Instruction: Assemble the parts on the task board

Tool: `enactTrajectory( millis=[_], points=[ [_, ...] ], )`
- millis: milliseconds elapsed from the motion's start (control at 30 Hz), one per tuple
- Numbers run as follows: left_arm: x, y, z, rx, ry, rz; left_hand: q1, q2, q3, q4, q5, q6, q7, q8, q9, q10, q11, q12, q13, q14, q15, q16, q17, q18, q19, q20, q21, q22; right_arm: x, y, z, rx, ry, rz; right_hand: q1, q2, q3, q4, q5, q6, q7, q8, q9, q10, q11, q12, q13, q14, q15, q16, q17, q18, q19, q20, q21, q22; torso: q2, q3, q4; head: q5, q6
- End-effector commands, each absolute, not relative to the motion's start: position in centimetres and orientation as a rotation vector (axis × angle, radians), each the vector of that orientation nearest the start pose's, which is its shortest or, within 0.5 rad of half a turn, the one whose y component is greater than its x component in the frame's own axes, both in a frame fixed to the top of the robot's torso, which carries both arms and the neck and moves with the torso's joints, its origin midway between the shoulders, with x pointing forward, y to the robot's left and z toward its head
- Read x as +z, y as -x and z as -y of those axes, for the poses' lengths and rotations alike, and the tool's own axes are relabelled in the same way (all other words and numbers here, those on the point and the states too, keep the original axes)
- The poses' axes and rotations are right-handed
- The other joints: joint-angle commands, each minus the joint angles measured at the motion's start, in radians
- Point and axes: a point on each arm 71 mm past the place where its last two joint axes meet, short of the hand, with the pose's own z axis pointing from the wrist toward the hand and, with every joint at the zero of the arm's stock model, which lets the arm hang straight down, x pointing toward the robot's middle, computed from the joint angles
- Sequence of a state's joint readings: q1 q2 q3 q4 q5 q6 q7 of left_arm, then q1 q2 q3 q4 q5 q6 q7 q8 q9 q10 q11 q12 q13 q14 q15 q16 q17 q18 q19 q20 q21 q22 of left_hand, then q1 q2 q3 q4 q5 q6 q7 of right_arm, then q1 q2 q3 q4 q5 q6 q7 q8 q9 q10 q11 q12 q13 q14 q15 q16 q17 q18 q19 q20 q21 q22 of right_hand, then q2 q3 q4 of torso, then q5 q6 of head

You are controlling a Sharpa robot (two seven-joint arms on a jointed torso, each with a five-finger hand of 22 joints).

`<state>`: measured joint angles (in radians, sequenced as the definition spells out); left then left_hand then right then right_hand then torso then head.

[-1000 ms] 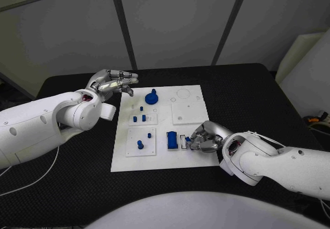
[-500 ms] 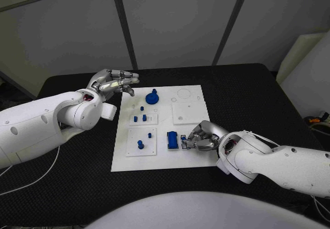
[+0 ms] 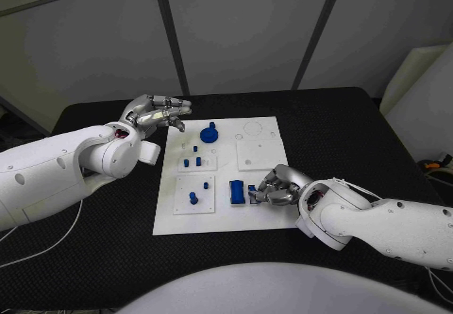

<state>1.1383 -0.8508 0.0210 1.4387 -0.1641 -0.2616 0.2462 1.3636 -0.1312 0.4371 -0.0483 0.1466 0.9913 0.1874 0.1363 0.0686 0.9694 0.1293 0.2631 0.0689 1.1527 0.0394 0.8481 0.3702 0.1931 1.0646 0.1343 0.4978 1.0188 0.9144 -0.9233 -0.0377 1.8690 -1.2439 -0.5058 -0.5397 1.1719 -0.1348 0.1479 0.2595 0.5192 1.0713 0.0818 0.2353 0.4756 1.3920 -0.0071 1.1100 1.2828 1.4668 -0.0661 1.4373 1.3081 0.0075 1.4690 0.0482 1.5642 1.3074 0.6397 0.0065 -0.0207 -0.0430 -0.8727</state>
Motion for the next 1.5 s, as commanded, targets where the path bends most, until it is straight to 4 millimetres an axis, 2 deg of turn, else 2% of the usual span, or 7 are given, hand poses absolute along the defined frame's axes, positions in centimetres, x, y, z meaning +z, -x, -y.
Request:
enactTrajectory(
  millis=[33,200,367,767,1000,1367,1500],
  points=[
    [-19.8,-49.9,-23.5,-1.410,1.072,-1.548,0.002,0.010,-0.007,0.000,-0.001,-0.007,0.002,0.003,0.000,-0.006,0.000,0.007,0.000,0.000,0.002,-0.004,-0.001,-0.011,0.000,0.003,-0.004,-0.001,-27.7,-35.8,16.7,0.636,-0.427,-2.033,-0.018,-0.001,-0.021,0.010,-0.019,-0.003,-0.007,-0.004,-0.003,0.002,0.006,0.005,0.002,0.066,0.001,-0.006,0.073,-0.007,0.102,0.000,0.007,0.263,0.000,0.0001,-0.0009,-0.002,0.000],
    [-19.8,-49.9,-23.5,-1.409,1.072,-1.549,0.002,0.010,-0.007,0.000,-0.001,-0.007,0.002,0.003,0.000,-0.006,0.000,0.007,0.000,0.000,0.002,-0.004,-0.001,-0.011,0.000,0.003,-0.004,-0.001,-27.6,-35.7,16.5,0.648,-0.419,-2.029,-0.063,0.010,-0.088,0.031,-0.111,0.001,-0.010,-0.001,-0.001,0.004,0.005,0.009,0.007,0.067,0.000,-0.005,0.074,-0.007,0.102,0.000,0.007,0.263,0.001,0.0004,-0.0012,-0.002,0.000],
    [-19.8,-49.9,-23.5,-1.409,1.073,-1.550,0.002,0.012,-0.009,0.000,-0.001,-0.008,0.003,0.004,0.000,-0.008,0.000,0.009,0.000,0.000,0.002,-0.004,-0.003,-0.011,0.001,0.003,-0.005,-0.002,-27.4,-35.6,16.6,0.655,-0.408,-2.022,-0.093,0.025,-0.131,0.032,-0.133,0.002,-0.012,0.001,0.001,0.005,0.004,0.012,0.009,0.067,-0.001,-0.005,0.075,-0.007,0.102,-0.001,0.007,0.263,0.000,0.0003,-0.0014,-0.002,0.000],
    [-19.8,-49.9,-23.7,-1.406,1.073,-1.547,0.002,0.012,-0.009,0.000,-0.001,-0.008,0.003,0.004,0.000,-0.008,0.000,0.009,0.000,0.000,0.002,-0.004,-0.003,-0.011,0.001,0.003,-0.005,-0.002,-27.1,-35.4,16.9,0.657,-0.383,-2.007,-0.098,0.029,-0.142,0.032,-0.136,0.003,-0.012,0.003,0.001,0.005,0.003,0.014,0.011,0.067,-0.001,-0.004,0.076,-0.007,0.102,-0.001,0.007,0.263,0.000,0.0005,-0.0006,0.000,0.000],
    [-19.8,-49.9,-23.7,-1.405,1.073,-1.546,0.002,0.012,-0.009,0.000,-0.001,-0.008,0.003,0.004,0.000,-0.008,0.000,0.009,0.000,0.000,0.002,-0.004,-0.003,-0.011,0.001,0.003,-0.005,-0.002,-26.8,-35.1,17.1,0.665,-0.377,-1.994,-0.092,0.046,-0.155,0.031,-0.113,0.006,-0.014,0.006,0.003,0.007,0.002,0.017,0.013,0.068,-0.003,-0.003,0.078,-0.007,0.102,-0.002,0.007,0.263,0.000,0.0005,-0.0011,0.001,0.000],
    [-19.8,-49.9,-23.8,-1.404,1.074,-1.546,0.003,0.013,-0.009,-0.001,-0.001,-0.009,0.003,0.004,0.000,-0.009,0.001,0.010,0.000,0.000,0.002,-0.004,-0.004,-0.011,0.001,0.003,-0.005,-0.002,-26.6,-35.1,17.5,0.659,-0.371,-1.981,-0.079,0.058,-0.163,0.029,-0.094,0.006,-0.015,0.007,0.004,0.007,0.001,0.017,0.013,0.068,-0.003,-0.002,0.078,-0.007,0.102,-0.003,0.007,0.263,0.000,0.0003,-0.0010,0.000,0.000],
    [-19.8,-49.9,-23.7,-1.405,1.073,-1.546,0.003,0.013,-0.009,-0.001,-0.001,-0.009,0.003,0.004,0.000,-0.009,0.001,0.010,0.000,0.000,0.002,-0.004,-0.004,-0.011,0.001,0.003,-0.005,-0.002,-26.6,-35.1,17.7,0.651,-0.360,-1.984,-0.047,0.059,-0.169,0.020,-0.087,0.004,-0.015,0.008,0.004,0.006,0.000,0.016,0.013,0.068,-0.004,-0.003,0.078,-0.007,0.102,-0.004,0.007,0.263,0.000,0.0003,-0.0004,-0.001,0.000]
  ],
)
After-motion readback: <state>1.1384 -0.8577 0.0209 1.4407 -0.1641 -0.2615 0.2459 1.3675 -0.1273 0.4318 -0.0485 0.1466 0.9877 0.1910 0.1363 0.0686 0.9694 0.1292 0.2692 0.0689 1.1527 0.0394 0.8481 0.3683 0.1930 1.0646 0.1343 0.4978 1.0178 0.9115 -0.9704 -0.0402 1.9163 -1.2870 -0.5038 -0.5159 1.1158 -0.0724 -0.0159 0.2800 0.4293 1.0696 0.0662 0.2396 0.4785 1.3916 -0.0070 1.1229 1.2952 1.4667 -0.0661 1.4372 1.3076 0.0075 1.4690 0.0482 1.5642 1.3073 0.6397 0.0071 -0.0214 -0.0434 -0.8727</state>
